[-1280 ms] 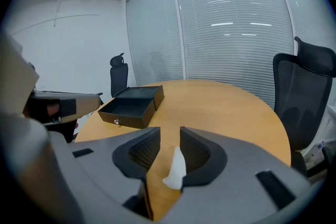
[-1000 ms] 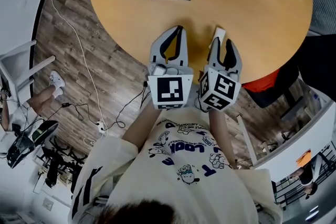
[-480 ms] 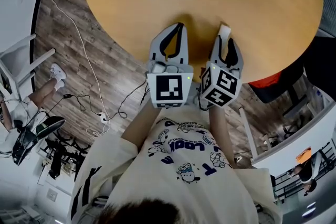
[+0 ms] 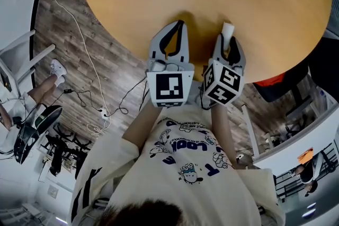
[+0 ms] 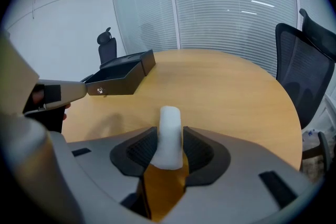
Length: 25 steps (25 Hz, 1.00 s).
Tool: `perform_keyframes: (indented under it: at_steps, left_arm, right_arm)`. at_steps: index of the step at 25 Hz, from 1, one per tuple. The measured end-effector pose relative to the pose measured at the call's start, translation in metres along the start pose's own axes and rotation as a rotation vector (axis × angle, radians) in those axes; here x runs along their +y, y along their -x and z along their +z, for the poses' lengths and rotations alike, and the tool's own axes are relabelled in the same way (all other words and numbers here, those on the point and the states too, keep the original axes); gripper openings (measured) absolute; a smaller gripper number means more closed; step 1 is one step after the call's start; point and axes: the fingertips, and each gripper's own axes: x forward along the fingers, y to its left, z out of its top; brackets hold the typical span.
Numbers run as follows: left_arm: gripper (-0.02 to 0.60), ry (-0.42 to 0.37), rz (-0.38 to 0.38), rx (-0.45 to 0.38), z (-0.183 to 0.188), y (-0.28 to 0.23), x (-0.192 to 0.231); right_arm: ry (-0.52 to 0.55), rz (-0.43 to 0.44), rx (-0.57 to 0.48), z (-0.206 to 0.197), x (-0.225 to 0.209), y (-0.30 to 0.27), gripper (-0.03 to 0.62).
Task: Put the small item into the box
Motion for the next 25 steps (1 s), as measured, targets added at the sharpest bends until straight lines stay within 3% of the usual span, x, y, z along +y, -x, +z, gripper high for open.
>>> perform_keyframes:
  at_steps: [25]
  left_arm:
    - [0.015, 0.033, 0.049, -0.044, 0.008, 0.008, 0.018]
  right_arm:
    - [0.002, 0.034, 0.018, 0.002, 0.014, -0.005, 0.152]
